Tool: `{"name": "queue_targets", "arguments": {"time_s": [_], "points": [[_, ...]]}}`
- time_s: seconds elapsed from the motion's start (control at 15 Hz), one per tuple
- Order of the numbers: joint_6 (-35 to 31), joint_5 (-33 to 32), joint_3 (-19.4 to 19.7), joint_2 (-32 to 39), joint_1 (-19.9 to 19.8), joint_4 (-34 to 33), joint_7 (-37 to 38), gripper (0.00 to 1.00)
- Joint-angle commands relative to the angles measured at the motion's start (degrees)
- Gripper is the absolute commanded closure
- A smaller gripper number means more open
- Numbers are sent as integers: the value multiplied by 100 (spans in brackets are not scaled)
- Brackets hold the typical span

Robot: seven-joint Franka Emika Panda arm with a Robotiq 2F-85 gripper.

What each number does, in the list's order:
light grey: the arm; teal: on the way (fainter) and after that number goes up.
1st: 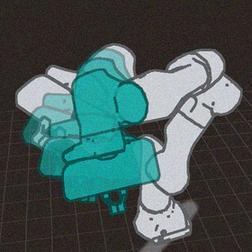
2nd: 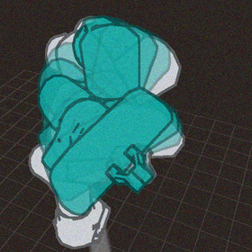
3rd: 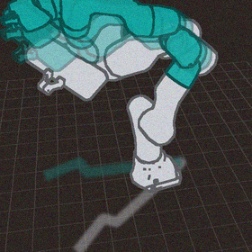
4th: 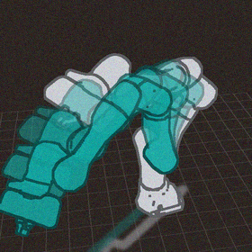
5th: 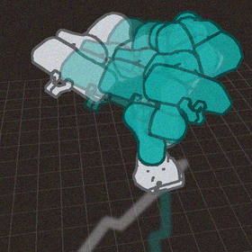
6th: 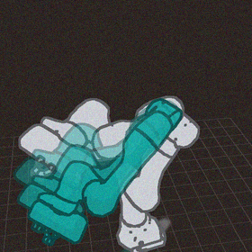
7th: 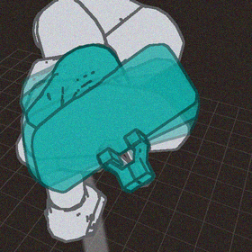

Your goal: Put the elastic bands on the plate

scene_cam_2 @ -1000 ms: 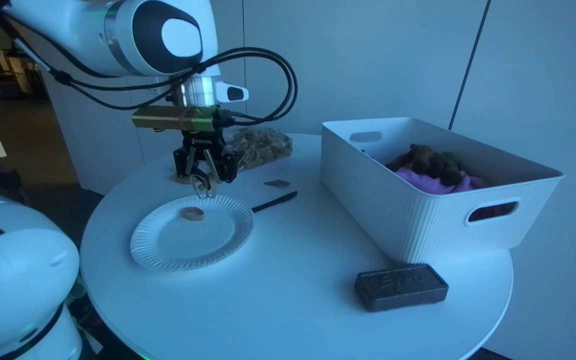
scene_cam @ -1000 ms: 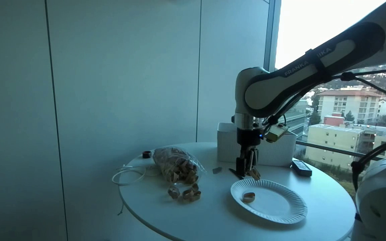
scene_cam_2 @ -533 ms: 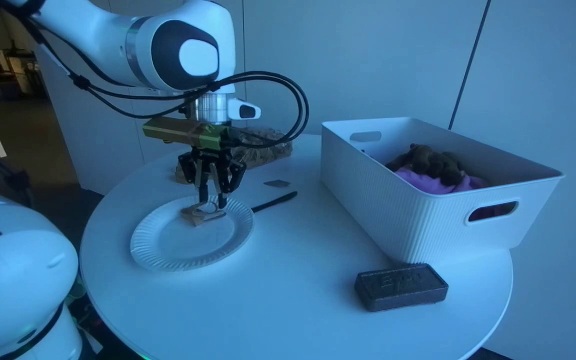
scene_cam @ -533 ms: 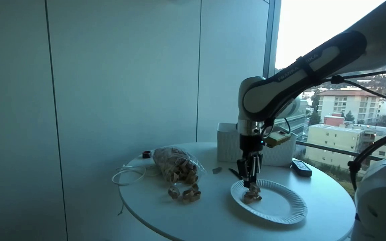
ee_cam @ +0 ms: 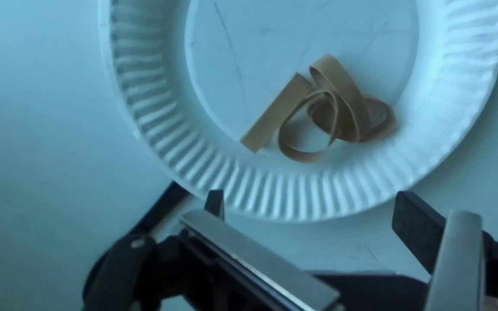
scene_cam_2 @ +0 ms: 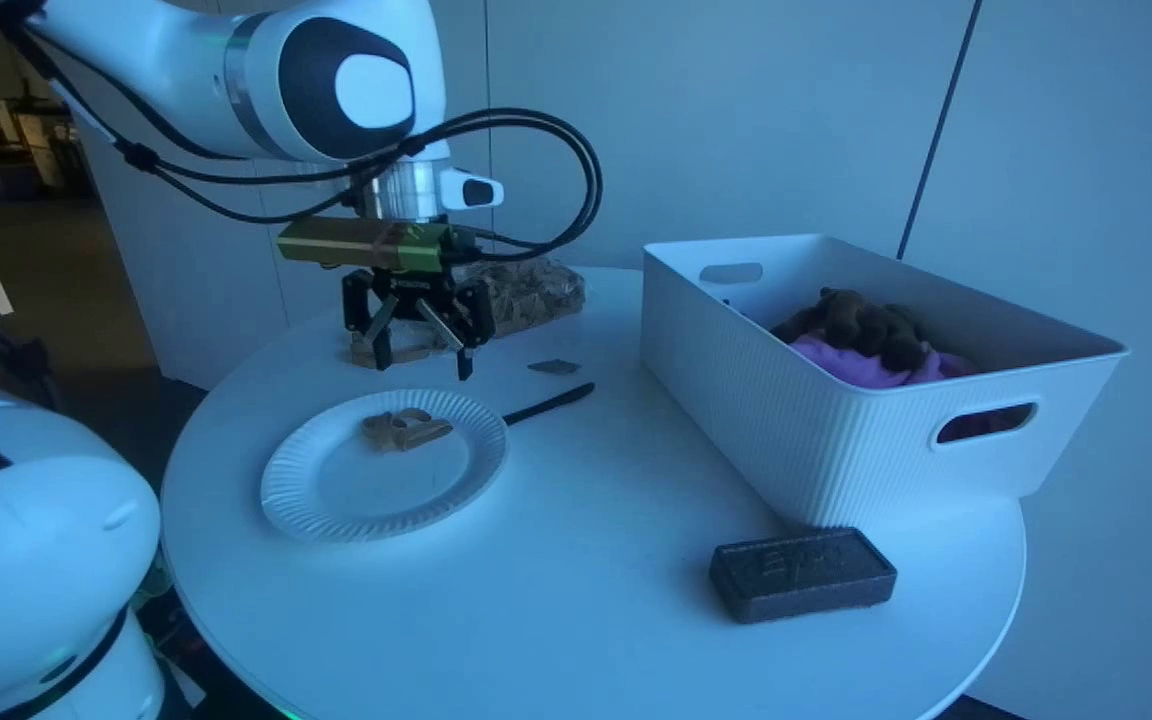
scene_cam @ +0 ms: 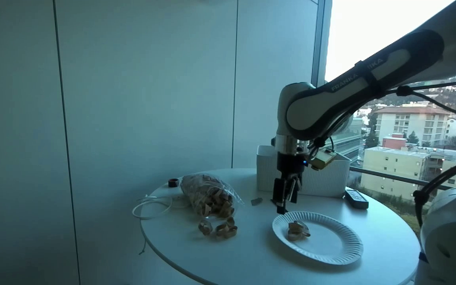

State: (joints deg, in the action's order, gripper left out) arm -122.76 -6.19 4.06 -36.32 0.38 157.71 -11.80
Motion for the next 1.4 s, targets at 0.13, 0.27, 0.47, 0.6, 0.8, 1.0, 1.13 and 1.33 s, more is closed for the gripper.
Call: {"name": "queue_targets", "arguments": {"time_s": [0.13, 0.27, 0.47, 0.6, 0.8, 1.0, 1.13, 1.33], "points": [[-148, 529, 15, -303, 919, -10, -944, 0], [-319, 777, 82, -188, 1252, -10, -1342, 0], [-598, 1132, 193, 96, 1729, 15, -2041, 0], [-801, 1411, 320, 376, 2032, 29, -2600, 0], [-1116, 1877, 471, 786, 2346, 49, -3653, 0], [-2059, 1655, 137, 1220, 2201, 62, -4184, 0], [-2566, 1644, 102, 1452, 2197, 67, -4485, 0], [-3421, 1055, -218, 1842, 1892, 68, -4400, 0]]}}
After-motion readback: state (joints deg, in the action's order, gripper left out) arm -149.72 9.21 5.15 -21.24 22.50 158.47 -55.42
